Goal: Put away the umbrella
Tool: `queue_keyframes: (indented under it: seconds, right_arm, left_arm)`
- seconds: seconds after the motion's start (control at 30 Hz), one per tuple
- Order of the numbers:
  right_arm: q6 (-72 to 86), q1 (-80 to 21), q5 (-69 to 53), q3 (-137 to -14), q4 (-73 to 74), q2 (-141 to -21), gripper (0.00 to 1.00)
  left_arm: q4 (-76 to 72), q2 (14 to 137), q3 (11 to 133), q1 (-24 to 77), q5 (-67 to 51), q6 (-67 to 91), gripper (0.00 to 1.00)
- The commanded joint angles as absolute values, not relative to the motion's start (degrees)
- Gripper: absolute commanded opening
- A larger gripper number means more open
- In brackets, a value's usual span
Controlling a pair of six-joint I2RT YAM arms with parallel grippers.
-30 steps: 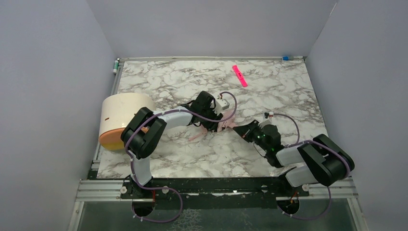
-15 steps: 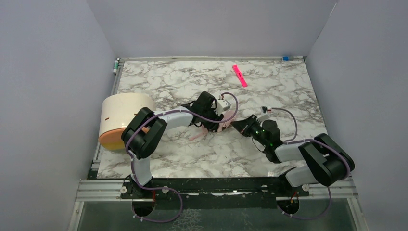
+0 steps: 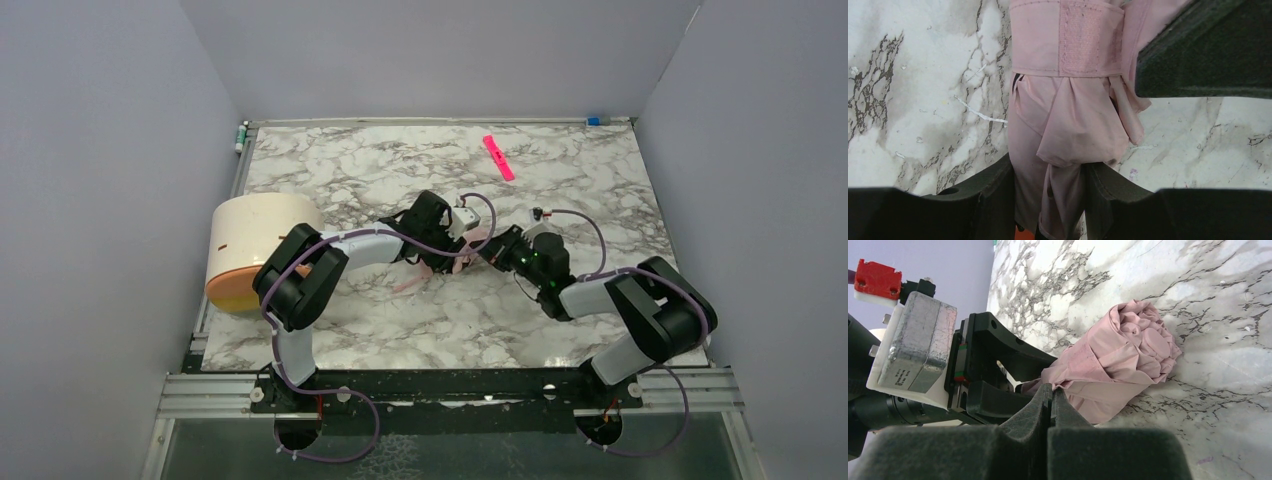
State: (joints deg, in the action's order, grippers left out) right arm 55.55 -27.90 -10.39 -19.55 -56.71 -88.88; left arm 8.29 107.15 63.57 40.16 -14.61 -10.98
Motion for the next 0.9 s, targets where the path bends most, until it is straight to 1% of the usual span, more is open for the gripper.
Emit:
queue_keyframes:
  seconds: [0.0, 0.53, 0.67, 0.87]
  right_arm:
    - [56.89, -27.78, -10.85, -22.93, -57.96, -89.33, 0.0]
    - [57.83, -27.82, -7.75, -27.46, -46.58, -93.34, 0.01]
    - [58.17, -27.78, -6.0, -28.65, -42.75, -94.2, 0.03]
    - [57.46, -27.78, -4.92, -30.11, -40.84, -95.83, 0.14]
  left_arm:
    - [18.1, 112.59, 59.94, 39.81, -6.68, -13.34, 0.0]
    - [18.19, 112.37, 59.59, 40.25, -7.02, -14.56, 0.0]
    - [18.19, 112.32, 59.59, 40.42, -7.12, -14.65, 0.0]
    - [18.2, 112.22, 59.5, 40.43, -7.35, -14.77, 0.0]
